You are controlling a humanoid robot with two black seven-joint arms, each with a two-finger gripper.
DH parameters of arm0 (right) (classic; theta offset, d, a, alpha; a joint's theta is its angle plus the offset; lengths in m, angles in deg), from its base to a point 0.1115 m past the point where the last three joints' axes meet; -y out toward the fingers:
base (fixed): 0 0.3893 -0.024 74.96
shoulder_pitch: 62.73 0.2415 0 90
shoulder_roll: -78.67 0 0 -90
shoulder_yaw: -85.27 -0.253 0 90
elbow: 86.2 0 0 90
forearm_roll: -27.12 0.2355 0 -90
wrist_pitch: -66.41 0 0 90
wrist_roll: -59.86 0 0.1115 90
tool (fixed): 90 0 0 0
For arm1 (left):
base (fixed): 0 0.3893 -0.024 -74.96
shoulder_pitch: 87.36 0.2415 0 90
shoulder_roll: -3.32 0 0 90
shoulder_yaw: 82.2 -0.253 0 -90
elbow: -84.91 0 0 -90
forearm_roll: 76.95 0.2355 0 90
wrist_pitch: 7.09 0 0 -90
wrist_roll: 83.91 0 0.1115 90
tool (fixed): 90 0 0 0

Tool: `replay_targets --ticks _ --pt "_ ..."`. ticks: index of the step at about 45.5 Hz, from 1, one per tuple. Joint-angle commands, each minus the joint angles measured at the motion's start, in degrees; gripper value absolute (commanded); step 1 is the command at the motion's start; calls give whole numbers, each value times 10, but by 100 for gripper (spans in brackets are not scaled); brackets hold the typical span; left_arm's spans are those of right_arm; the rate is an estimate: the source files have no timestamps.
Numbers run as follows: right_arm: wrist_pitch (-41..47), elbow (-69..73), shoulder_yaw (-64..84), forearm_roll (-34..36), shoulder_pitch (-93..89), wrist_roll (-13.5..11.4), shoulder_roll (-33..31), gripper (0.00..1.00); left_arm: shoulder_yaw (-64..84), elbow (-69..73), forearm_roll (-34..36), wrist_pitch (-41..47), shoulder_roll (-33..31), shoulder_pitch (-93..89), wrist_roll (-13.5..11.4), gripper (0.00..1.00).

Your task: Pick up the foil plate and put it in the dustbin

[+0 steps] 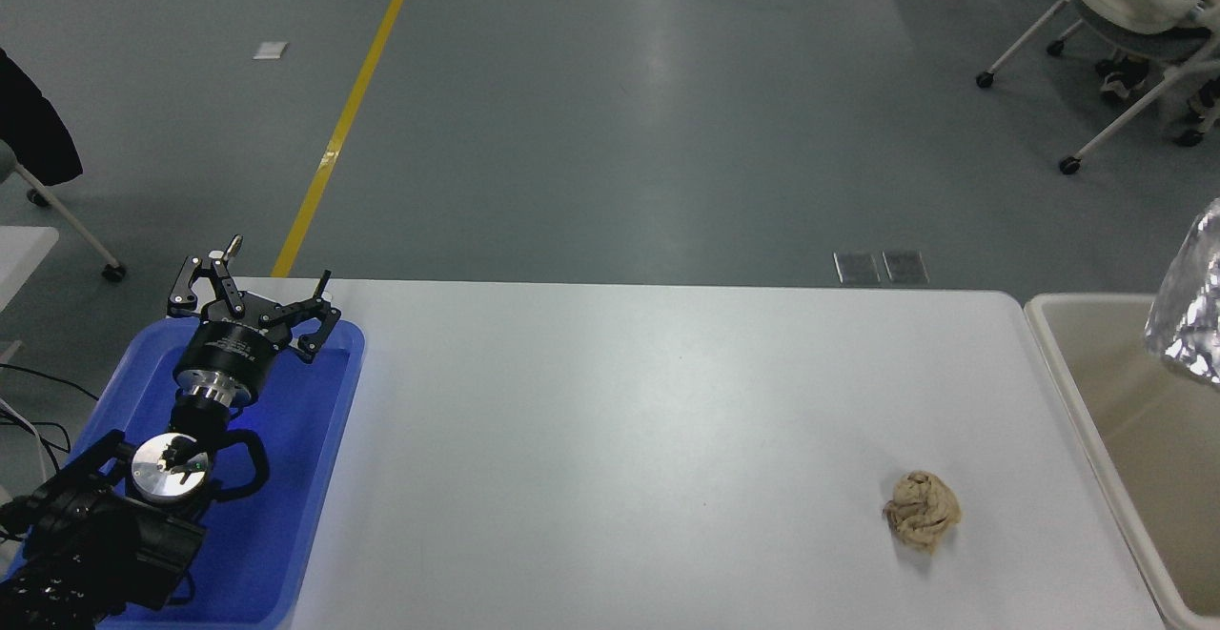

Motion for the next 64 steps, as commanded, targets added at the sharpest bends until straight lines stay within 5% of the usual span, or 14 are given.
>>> replay_targets --ticks 1,34,36,41,46,64 --pt "-55 -24 -76 2 -86 0 13 0 0 0 0 0 0 -1 0 100" --pt "-90 -26 -136 3 -158 1 44 0 0 0 0 0 0 0 0 100" --pt "-90 -27 -136 2 -157 1 43 10 0 0 0 0 0 0 -1 100" --pt "-107 -28 -138 1 -155 1 43 62 0 0 0 0 0 0 -1 100" --pt "-137 -27 -139 2 -150 1 43 100 0 0 0 0 0 -1 0 100" --pt "-134 -5 -136 2 -53 1 54 100 0 -1 0 0 0 0 0 100"
